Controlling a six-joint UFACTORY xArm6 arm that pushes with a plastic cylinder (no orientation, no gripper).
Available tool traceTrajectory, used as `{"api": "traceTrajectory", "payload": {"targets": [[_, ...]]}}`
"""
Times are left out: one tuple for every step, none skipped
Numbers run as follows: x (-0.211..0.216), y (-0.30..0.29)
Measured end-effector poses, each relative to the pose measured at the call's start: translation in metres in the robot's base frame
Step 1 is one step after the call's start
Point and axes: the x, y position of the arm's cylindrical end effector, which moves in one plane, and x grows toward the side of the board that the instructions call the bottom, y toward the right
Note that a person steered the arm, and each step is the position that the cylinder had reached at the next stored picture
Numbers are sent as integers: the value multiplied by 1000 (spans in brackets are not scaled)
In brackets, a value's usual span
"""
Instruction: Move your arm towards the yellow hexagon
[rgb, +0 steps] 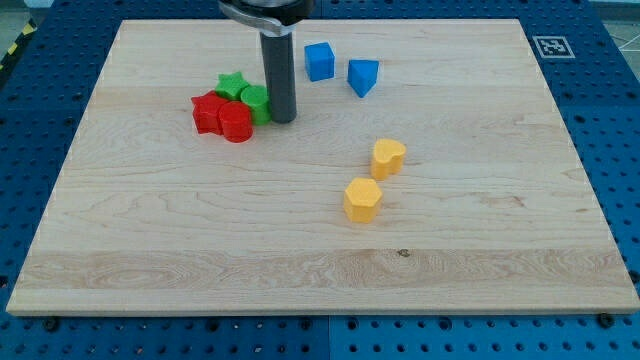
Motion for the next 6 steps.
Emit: {"api": "traceTrajectory", "payload": {"targets": [[-3, -14], [-6, -17], [-6, 11], [-20, 48], [-28, 58], [-23, 60]]}}
